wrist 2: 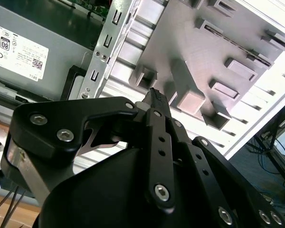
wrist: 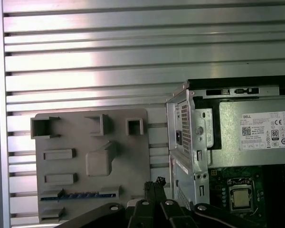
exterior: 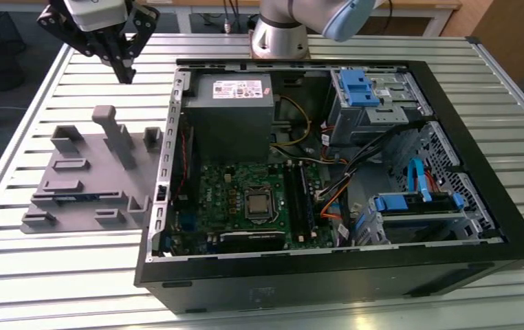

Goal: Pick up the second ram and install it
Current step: 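Reach for the second ram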

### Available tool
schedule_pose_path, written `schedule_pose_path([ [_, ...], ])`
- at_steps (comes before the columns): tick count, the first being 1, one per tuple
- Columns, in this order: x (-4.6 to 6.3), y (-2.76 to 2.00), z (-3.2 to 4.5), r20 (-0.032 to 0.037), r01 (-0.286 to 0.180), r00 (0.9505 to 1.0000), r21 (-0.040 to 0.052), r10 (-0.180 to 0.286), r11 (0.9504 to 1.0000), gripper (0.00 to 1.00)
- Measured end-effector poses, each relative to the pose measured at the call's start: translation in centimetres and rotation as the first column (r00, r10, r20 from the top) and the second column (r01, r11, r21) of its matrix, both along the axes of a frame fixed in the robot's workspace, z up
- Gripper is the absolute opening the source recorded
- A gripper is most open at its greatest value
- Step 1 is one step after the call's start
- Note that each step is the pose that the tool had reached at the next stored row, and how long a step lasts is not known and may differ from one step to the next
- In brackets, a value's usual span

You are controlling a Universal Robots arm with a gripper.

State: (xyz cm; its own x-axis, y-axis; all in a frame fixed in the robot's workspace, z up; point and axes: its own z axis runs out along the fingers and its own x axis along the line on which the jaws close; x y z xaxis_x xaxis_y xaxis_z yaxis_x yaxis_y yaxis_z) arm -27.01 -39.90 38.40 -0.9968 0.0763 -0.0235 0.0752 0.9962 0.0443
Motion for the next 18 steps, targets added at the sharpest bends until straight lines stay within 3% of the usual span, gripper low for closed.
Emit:
schedule_pose_path([
  [18,-1.2,0.0,-0.07,0.0,0.0,1.0,0.0,0.0,1.0,0.11],
])
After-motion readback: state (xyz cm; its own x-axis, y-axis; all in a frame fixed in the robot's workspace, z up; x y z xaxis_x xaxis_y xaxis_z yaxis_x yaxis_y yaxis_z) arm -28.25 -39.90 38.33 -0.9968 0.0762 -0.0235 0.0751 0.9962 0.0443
